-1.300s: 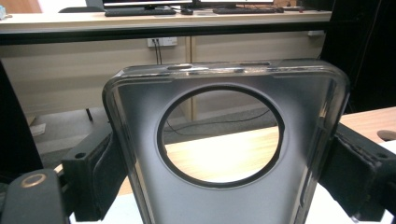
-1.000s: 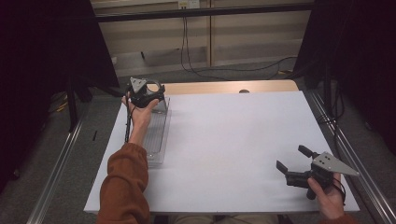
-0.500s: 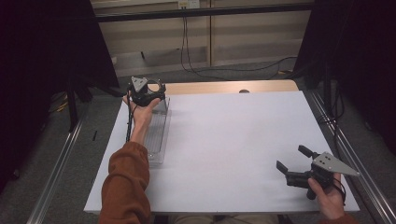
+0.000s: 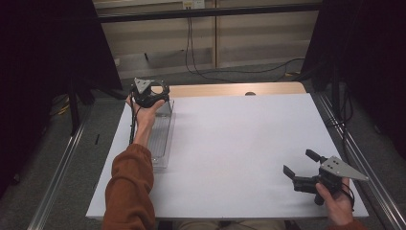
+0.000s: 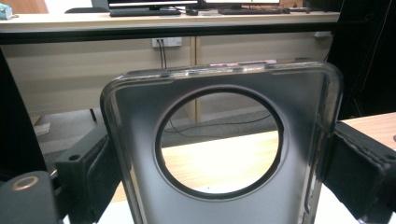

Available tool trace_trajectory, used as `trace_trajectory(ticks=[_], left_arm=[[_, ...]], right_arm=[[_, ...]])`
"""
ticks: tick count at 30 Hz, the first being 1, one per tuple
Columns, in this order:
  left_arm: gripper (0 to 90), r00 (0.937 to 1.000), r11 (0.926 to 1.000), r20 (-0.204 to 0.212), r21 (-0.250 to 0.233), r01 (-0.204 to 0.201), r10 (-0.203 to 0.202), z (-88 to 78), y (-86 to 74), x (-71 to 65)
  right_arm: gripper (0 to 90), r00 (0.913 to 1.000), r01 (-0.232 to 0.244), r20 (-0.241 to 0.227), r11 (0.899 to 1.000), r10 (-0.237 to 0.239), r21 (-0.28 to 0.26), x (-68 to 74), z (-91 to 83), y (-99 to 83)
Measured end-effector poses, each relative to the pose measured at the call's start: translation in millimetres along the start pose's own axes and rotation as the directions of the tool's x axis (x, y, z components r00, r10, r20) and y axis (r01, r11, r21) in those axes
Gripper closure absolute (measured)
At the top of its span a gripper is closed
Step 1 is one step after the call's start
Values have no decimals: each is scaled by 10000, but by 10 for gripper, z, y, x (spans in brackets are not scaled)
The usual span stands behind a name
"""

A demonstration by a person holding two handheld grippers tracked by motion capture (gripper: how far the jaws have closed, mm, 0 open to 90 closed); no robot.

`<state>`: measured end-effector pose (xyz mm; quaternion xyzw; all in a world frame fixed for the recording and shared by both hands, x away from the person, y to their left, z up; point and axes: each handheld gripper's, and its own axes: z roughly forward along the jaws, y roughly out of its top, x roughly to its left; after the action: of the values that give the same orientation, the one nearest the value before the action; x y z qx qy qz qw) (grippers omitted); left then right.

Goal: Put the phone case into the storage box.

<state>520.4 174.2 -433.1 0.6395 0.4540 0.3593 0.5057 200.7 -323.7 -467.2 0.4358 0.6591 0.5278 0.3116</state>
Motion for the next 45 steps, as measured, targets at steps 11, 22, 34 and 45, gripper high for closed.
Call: trace_trajectory(ticks=[11,22,34,45], left_arm=[[88,9996,9996,-89,-94,-250,249,65,5,-24],[90,9989,9987,-7,-179,-471,471,112,14,-75],[60,9996,9996,53,17,-270,270,111,7,-18],[39,9998,9999,143,67,112,-113,42,18,-46]], right_arm=[[0,10000,-29,-39,10000,29,3,1,-1,-2],[0,10000,10,-62,10000,-10,-15,-6,-6,-3],[0,10000,38,-62,10000,-39,-70,-9,-17,-2],[0,9999,61,-81,10000,-61,-49,-5,-18,-2]])
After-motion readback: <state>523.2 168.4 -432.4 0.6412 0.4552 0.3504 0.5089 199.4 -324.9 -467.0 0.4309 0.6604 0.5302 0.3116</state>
